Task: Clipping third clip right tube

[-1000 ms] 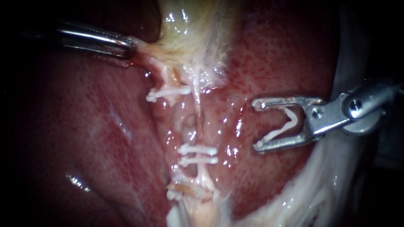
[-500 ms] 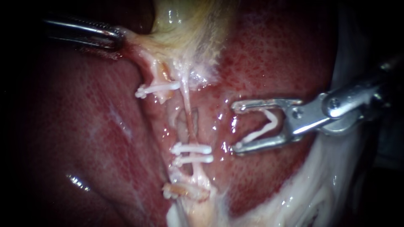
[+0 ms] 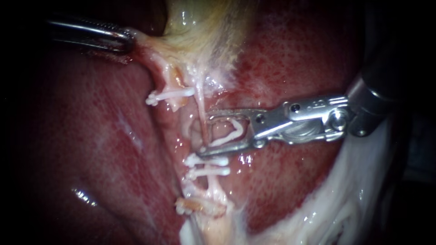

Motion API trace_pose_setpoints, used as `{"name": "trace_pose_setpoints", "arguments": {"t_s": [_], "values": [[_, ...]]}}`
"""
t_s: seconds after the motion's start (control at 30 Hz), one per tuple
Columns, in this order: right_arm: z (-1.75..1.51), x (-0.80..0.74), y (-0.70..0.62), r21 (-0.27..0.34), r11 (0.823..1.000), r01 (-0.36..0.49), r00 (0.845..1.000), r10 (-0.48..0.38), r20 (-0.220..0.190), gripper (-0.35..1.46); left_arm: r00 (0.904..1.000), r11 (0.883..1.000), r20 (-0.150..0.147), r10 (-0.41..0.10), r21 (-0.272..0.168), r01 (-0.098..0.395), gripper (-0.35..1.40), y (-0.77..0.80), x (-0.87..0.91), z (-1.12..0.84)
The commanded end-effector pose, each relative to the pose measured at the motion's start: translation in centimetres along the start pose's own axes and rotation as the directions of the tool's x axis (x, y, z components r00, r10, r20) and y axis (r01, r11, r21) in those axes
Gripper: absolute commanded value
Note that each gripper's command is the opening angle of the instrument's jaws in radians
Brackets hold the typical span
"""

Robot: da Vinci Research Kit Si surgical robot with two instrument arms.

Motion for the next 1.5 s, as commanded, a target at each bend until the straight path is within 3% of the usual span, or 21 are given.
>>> {"name": "trace_pose_setpoints", "arguments": {"t_s": [0.03,0.23,0.43,0.57,0.77,1.17,1.3,1.5], "values": [[0.01,0.01,0.0,0.012,1.0,-0.015,1.0,0.015,-0.02,0.5,1.0,1.0,0.0,0.0,0.0,0.0,-0.35,0.0,0.0,0.0],[0.05,0.18,-0.03,0.126,0.985,-0.119,0.979,0.137,-0.152,0.5,1.0,1.0,0.0,0.0,0.0,0.0,-0.35,0.0,0.0,0.01],[-0.03,0.4,-0.13,0.201,0.967,-0.155,0.959,0.196,-0.204,0.49,1.0,1.0,0.0,0.0,0.0,0.0,-0.35,0.0,0.0,0.01],[-0.08,0.47,-0.19,0.215,0.962,-0.167,0.956,0.211,-0.205,0.46,1.0,1.0,0.0,0.0,0.0,0.0,-0.35,0.0,0.0,0.01],[-0.15,0.45,-0.18,0.224,0.955,-0.194,0.951,0.24,-0.197,0.34,1.0,1.0,0.0,0.0,0.0,0.0,-0.35,0.0,0.0,0.01],[-0.26,0.45,-0.17,0.241,0.937,-0.251,0.937,0.298,-0.182,-0.34,1.0,1.0,0.0,0.0,0.0,0.0,-0.35,-0.02,0.0,0.02],[-0.28,0.44,-0.18,0.259,0.907,-0.333,0.91,0.38,-0.163,-0.35,1.0,1.0,0.0,0.0,0.0,0.0,-0.35,-0.02,0.0,0.02],[-0.26,0.43,-0.18,0.253,0.908,-0.334,0.915,0.376,-0.143,-0.35,1.0,1.0,0.0,0.0,0.0,0.0,-0.35,-0.03,0.0,0.03]]}}
